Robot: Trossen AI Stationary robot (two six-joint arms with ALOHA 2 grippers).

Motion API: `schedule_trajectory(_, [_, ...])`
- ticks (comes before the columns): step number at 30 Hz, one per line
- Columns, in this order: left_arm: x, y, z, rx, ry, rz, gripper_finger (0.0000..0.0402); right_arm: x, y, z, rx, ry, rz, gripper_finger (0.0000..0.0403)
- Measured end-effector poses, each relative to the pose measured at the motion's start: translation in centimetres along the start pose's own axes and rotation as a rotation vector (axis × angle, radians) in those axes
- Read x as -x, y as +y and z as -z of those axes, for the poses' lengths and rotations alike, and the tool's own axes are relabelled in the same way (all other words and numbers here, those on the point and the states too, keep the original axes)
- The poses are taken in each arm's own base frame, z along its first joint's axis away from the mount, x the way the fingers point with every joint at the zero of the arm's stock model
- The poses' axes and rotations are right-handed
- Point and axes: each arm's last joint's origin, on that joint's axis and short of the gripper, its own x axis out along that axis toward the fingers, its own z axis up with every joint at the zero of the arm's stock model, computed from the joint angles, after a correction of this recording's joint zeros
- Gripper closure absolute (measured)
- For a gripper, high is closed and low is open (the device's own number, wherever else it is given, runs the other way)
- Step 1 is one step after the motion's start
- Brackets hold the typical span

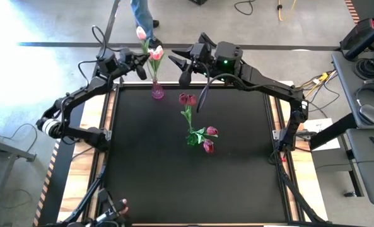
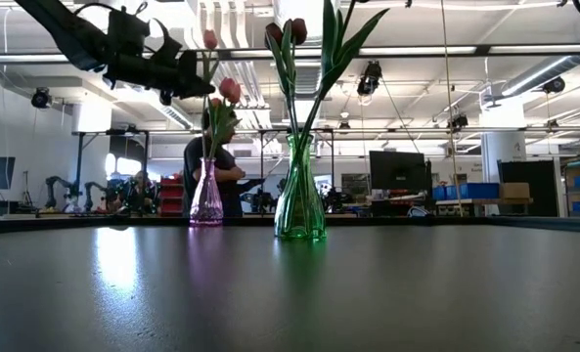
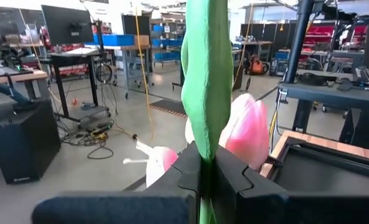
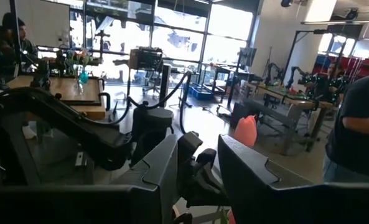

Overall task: Sort flowers into vase by color
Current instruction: Put the pink flower into the violet vase

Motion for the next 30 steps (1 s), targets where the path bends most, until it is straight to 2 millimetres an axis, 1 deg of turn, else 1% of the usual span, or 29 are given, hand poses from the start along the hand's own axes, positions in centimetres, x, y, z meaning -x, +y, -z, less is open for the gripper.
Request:
schedule_trajectory(3, [-0.23, 0.1, 0.43, 0.011, 0.016, 0.0, 0.0393, 0.0, 0.01, 0.07, 0.001, 0.007, -0.001, 0.0298])
schedule_trajectory(6, [-0.19, 0.09, 0.37, 0.009, 0.012, 0.001, 0.0375, 0.0, 0.02, 0.15, 0.001, 0.015, -0.002, 0.0298])
schedule_trajectory(12, [-0.09, -0.01, 0.47, 0.019, 0.032, 0.008, 0.0321, -0.01, 0.03, 0.18, 0.0, 0.017, -0.003, 0.0298])
schedule_trajectory(16, [-0.07, -0.17, 0.86, 0.041, 0.068, 0.058, 0.0284, -0.01, 0.03, 0.18, -0.001, 0.017, -0.003, 0.0304])
schedule_trajectory(21, [0.03, -0.27, 0.86, 0.02, 0.075, 0.078, 0.0253, -0.01, 0.03, 0.18, 0.0, 0.018, -0.003, 0.031])
schedule_trajectory(23, [0.14, -0.32, 0.68, 0.015, 0.069, 0.076, 0.0251, -0.01, 0.03, 0.21, -0.001, 0.02, -0.003, 0.0312])
schedule_trajectory(25, [0.23, -0.32, 0.55, 0.011, 0.064, 0.073, 0.0258, -0.01, 0.04, 0.24, -0.006, 0.023, -0.004, 0.0315])
schedule_trajectory(28, [0.34, -0.34, 0.41, 0.008, 0.06, 0.072, 0.0283, -0.01, 0.04, 0.27, -0.007, 0.027, -0.004, 0.032])
schedule_trajectory(30, [0.35, -0.35, 0.44, 0.009, 0.064, 0.072, 0.0307, -0.01, 0.05, 0.27, -0.008, 0.026, -0.005, 0.0323])
